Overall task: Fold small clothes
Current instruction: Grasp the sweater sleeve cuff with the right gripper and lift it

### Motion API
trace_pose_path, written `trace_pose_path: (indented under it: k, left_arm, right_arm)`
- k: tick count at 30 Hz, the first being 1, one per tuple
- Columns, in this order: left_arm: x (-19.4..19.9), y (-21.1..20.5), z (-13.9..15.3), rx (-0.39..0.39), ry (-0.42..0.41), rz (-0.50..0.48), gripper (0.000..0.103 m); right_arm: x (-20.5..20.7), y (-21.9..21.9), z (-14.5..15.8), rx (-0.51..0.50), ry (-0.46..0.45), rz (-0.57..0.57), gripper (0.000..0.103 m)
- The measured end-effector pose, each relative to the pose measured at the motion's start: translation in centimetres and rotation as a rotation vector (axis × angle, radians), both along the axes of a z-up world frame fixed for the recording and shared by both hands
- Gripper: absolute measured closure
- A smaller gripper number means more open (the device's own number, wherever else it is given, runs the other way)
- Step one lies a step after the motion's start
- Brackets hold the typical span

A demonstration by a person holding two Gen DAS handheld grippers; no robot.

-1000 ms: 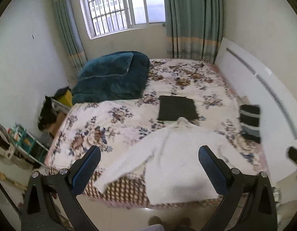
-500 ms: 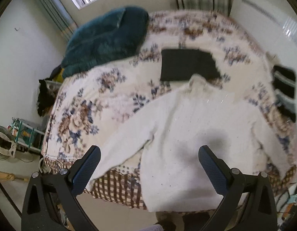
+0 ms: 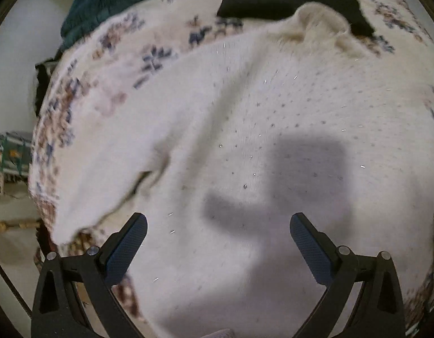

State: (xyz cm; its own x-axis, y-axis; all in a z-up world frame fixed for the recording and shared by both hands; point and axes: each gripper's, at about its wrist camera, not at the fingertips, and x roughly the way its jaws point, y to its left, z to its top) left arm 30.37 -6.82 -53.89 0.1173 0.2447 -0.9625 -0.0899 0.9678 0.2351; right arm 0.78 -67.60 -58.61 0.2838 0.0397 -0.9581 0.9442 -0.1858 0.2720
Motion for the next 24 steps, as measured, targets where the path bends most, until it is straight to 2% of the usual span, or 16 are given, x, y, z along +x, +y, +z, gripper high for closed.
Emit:
trace_pose_path:
  k: [2, 4, 9, 12, 15, 18, 20, 24]
  left_arm:
    - [0.4, 0.3, -1.6, -0.013, 0.011, -0.002, 0.000]
    - [0.7, 0.0, -2.5, -0.010, 0.015, -0.016, 0.000]
    - [1.5, 0.5, -3.4, -0.011, 0.002, -0.042, 0.000]
    - [2.5, 0.8, -3.6, -0.018, -0.004, -0.045, 0.000]
    - [3.2, 1.3, -3.4, -0.033, -0.016, -0.033, 0.000]
    - [3.9, 1.9, -2.7, -0.045, -0.039, -0.015, 0.000]
    - [4.3, 2.4, -2.1, -0.055, -0.056, -0.002, 0.000]
    - [4.6, 4.2, -0.6, -0.070, -0.094, 0.024, 0.000]
  right_arm:
    - [0.2, -0.1, -0.1, -0.052, -0.007, -0.031, 0.075]
    - [0.7, -0.1, 0.8, -0.120, 0.010, -0.011, 0.091]
    - [1.1, -1.3, 4.7, -0.290, 0.080, 0.021, 0.093]
    - [1.1, -3.0, 4.8, -0.298, 0.108, 0.002, 0.093]
    - [2.4, -3.8, 5.0, -0.302, 0.099, 0.037, 0.093]
    - [5.1, -3.8, 7.4, -0.332, 0.043, 0.107, 0.093]
    - [7.3, -2.2, 9.8, -0.352, -0.014, 0.193, 0.093]
    - [16.4, 5.2, 15.4, -0.435, -0.107, 0.512, 0.093]
